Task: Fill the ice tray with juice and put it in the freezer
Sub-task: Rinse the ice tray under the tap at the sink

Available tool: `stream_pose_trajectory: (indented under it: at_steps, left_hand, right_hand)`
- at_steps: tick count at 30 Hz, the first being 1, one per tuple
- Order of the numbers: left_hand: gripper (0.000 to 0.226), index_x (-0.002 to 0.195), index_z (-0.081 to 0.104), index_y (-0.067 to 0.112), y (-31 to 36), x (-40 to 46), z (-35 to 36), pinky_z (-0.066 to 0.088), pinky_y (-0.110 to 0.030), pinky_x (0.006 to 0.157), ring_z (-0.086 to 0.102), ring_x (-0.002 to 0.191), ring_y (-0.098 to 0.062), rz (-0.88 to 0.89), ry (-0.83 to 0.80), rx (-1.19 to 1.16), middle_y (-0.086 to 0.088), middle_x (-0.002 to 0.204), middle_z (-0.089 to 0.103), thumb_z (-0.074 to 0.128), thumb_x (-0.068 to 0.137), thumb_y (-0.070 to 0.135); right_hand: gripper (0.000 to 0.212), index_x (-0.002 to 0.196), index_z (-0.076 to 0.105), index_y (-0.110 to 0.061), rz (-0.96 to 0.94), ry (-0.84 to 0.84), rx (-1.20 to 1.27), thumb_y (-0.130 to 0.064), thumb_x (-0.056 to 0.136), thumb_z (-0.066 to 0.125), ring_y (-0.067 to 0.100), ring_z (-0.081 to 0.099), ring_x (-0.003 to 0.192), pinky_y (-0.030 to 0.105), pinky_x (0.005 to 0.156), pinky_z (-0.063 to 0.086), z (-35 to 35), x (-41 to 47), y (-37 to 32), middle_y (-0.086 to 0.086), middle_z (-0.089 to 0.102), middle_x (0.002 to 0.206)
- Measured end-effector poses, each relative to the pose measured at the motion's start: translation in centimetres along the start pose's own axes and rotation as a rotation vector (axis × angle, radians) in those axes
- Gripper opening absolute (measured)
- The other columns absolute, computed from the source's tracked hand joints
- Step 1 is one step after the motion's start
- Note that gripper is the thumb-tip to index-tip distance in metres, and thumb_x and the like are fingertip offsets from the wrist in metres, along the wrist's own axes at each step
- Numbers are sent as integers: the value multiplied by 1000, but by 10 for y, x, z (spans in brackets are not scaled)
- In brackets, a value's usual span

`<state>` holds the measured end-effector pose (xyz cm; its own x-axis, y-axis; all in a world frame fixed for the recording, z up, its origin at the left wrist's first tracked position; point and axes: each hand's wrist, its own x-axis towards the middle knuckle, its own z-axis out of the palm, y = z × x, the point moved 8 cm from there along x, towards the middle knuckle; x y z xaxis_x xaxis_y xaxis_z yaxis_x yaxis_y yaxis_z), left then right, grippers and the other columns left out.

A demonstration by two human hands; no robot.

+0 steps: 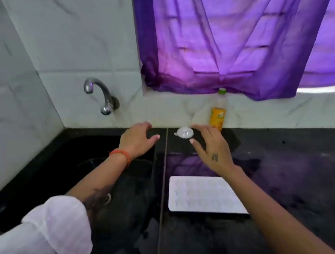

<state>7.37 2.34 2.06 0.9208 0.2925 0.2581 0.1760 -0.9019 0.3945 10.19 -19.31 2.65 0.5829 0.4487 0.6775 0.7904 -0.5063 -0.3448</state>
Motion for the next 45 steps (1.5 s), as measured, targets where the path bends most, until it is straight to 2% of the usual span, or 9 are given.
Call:
stream_pose_trajectory:
  at_steps: [5,9,12,16,26,32,35,39,45]
  left_hand:
    - [54,125,54,19,-18,-57,100,46,-34,93,57,115,-24,-193,-305,-45,-3,126,61,61,82,50]
    - [56,127,50,20,-27,-94,151,49,-29,80,63,102,-21,-363,-431,-235,0,114,65,64,81,49]
    - [46,119,54,20,-28,-117,173,54,-26,58,66,82,-15,-484,-455,-493,1,98,65,69,81,39]
    - [35,109,56,17,-33,-128,182,53,-22,51,66,76,-12,-575,-387,-722,2,92,65,73,80,25]
    - [19,95,52,24,-130,-110,129,52,-23,56,66,83,-14,-695,-101,-862,1,95,64,68,84,20]
    - [24,112,41,15,-220,-83,74,57,-27,55,65,91,-18,-739,42,-1113,-3,108,58,55,93,20]
    - [24,115,40,15,-272,-79,50,59,-38,67,64,93,-21,-787,88,-1143,-8,114,59,52,95,20]
    - [25,118,40,14,-321,-76,28,59,-31,57,64,97,-24,-823,112,-1206,-10,118,58,51,95,19]
    - [24,119,39,12,-350,-60,6,60,-31,59,62,97,-23,-808,141,-1211,-12,121,55,48,97,17]
  right_hand:
    - [38,117,62,-6,324,-181,-41,-15,82,70,31,55,107,37,89,44,21,-83,62,11,62,117]
    - [49,128,54,-15,634,-292,-181,-28,83,67,33,44,117,41,93,41,21,-139,107,10,53,129]
    - [58,136,45,-15,789,-372,-214,-38,86,62,35,39,121,41,96,38,26,-167,123,11,42,140]
    - [59,136,46,-12,849,-342,-123,-35,85,65,35,39,124,38,100,34,33,-166,127,16,43,139]
    - [58,132,53,-10,797,-323,-4,-39,84,66,28,39,126,32,101,31,107,-95,70,10,48,137]
    - [53,129,56,-12,708,-312,65,-36,84,67,25,39,126,29,99,30,181,-28,-7,9,49,136]
    - [47,124,57,-15,632,-375,61,-38,84,66,25,43,120,27,93,32,222,3,-41,8,53,130]
    - [58,131,46,-15,502,-378,-48,-45,85,62,32,41,121,40,99,39,265,73,-77,16,44,135]
    - [78,148,16,-21,365,-453,25,-44,88,60,36,56,101,35,80,44,345,200,-114,19,49,118]
